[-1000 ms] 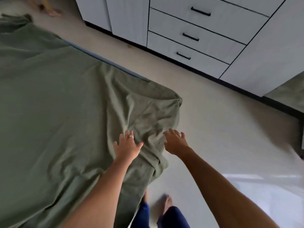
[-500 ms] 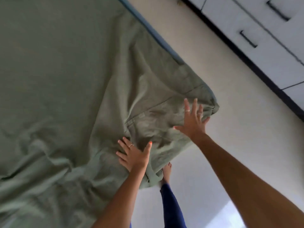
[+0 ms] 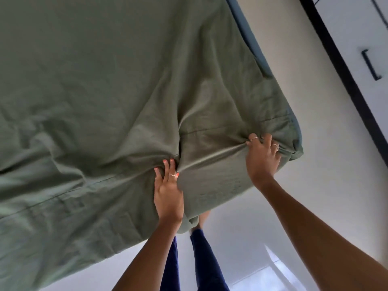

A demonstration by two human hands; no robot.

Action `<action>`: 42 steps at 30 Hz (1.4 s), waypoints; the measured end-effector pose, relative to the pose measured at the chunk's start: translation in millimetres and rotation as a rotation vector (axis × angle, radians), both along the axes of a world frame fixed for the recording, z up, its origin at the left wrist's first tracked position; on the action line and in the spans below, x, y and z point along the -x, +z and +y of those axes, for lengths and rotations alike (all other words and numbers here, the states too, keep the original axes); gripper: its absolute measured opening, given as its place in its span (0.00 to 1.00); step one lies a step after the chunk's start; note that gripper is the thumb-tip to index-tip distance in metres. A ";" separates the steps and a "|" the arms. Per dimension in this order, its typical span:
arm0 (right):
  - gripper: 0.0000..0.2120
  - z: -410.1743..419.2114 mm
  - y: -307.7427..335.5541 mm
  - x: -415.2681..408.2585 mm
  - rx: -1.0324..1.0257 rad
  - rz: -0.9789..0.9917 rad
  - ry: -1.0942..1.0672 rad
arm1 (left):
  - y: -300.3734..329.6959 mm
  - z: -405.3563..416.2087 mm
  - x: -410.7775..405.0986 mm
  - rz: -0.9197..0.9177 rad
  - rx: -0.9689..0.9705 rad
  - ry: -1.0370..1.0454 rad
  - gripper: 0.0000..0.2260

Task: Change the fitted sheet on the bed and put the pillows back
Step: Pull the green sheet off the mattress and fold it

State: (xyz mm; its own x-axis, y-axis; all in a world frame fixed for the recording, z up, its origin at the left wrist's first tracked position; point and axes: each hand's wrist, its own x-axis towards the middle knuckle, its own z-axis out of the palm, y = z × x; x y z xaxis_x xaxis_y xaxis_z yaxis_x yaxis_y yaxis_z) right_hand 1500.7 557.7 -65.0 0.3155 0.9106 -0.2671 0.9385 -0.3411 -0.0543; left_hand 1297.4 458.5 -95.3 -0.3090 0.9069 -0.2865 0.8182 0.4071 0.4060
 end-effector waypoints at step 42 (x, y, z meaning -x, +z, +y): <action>0.17 186.4 214.9 375.0 0.170 0.386 0.962 | 228.1 168.3 386.5 0.460 0.184 -0.094 0.27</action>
